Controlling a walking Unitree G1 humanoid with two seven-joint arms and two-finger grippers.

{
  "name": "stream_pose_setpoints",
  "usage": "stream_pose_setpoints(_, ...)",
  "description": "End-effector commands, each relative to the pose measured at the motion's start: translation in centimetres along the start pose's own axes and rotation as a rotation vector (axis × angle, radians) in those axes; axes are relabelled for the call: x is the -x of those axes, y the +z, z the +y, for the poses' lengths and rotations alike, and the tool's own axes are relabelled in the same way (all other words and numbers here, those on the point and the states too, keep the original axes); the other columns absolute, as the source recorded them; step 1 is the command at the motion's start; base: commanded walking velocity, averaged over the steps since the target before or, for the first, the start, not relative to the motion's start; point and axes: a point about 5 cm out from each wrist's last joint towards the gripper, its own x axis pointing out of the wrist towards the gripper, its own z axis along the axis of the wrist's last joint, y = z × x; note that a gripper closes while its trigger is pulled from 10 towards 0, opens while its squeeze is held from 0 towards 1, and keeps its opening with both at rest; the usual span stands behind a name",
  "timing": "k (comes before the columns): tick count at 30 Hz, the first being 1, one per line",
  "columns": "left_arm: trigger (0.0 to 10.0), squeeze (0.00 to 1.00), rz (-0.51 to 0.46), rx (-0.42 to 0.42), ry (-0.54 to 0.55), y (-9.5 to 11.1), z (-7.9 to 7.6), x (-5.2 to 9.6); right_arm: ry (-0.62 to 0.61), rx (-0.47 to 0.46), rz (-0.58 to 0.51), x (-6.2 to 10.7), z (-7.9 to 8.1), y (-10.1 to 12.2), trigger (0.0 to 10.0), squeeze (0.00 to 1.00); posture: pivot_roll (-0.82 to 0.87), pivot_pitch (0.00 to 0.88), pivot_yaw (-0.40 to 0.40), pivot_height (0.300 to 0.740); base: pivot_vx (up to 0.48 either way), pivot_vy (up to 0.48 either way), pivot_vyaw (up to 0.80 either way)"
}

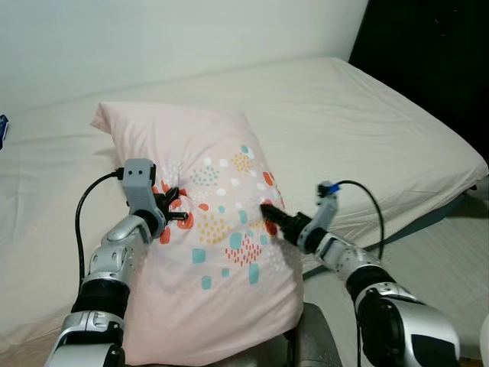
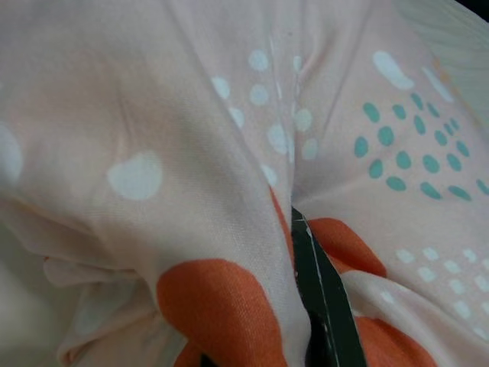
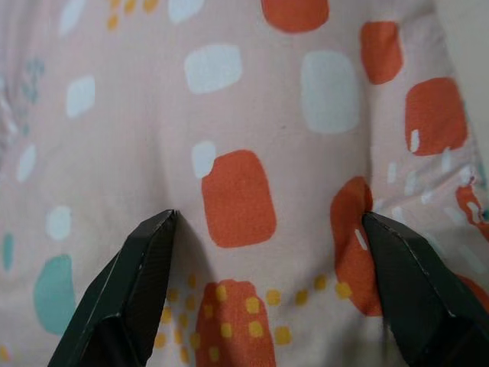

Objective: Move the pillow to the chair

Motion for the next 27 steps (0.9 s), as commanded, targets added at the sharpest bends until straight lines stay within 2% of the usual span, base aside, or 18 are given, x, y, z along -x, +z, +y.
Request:
stream_pose_setpoints(1,0.0,0.00,0.037,-0.005,-0.045,-0.9,-1.2,-0.2,-0.009,-0.017,0.059,-0.2,0.1,-1.2,10.0,0.00,-0.04,0.167,-0.026,0.574,0.000,0.000,0.00)
stream_pose_setpoints(4,0.0,0.00,0.045,-0.011,-0.044,-0.7,-1.3,0.1,-0.114,0.034,0.057,0.1,-0.8,-1.5,10.0,0.00,-0.02,0.200,-0.019,0.574,0.000,0.000,0.00)
stream_pose_setpoints(9,0.0,0.00,0.046,-0.007,-0.046,-0.5,-1.3,0.3,-0.169,0.030,0.012,0.5,-1.5,-1.0,10.0,0.00,-0.02,0.216,-0.013,0.574,0.000,0.000,0.00)
stream_pose_setpoints(11,0.0,0.00,0.044,0.002,-0.057,-0.3,-1.3,0.6,-0.220,0.005,-0.078,1.2,-2.4,0.1,10.0,0.00,-0.01,0.228,-0.009,0.574,0.000,0.000,0.00)
stream_pose_setpoints(14,0.0,0.00,0.045,0.006,-0.061,-0.2,-1.3,0.7,-0.245,-0.006,-0.127,1.6,-2.8,0.7,10.0,0.00,-0.01,0.229,-0.009,0.574,0.000,0.000,0.00)
stream_pose_setpoints(15,0.0,0.00,0.045,0.009,-0.063,-0.1,-1.2,0.8,-0.280,-0.019,-0.191,2.2,-3.3,1.7,10.0,0.00,-0.01,0.235,-0.007,0.574,0.000,0.000,0.00)
stream_pose_setpoints(17,0.0,0.00,0.045,0.009,-0.063,-0.1,-1.2,0.8,-0.280,-0.019,-0.191,2.2,-3.3,1.7,10.0,0.00,-0.01,0.235,-0.007,0.574,0.000,0.000,0.00)
stream_pose_setpoints(18,0.0,0.00,0.045,0.015,-0.065,-0.1,-1.2,1.0,-0.336,-0.031,-0.281,3.2,-4.1,3.2,10.0,0.00,-0.02,0.242,0.002,0.574,0.000,0.000,0.00)
stream_pose_setpoints(19,0.0,0.00,0.045,0.015,-0.065,-0.1,-1.2,1.0,-0.336,-0.031,-0.281,3.2,-4.1,3.2,10.0,0.00,-0.02,0.242,0.002,0.574,0.000,0.000,0.00)
stream_pose_setpoints(20,0.0,0.00,0.053,0.019,-0.067,-0.1,-1.2,1.1,-0.422,-0.012,-0.374,4.7,-5.3,4.8,10.0,0.00,-0.02,0.250,0.012,0.574,0.000,0.000,0.00)
stream_pose_setpoints(23,0.0,0.00,0.059,0.017,-0.066,-0.3,-1.2,1.1,-0.443,-0.001,-0.384,5.1,-5.5,5.0,10.0,0.00,-0.02,0.250,0.012,0.574,0.000,0.000,0.00)
stream_pose_setpoints(27,0.0,0.00,0.067,0.015,-0.068,-0.2,-1.4,1.1,-0.369,0.003,-0.314,3.9,-4.7,4.0,10.0,0.00,-0.01,0.260,0.018,0.574,0.000,0.000,0.00)
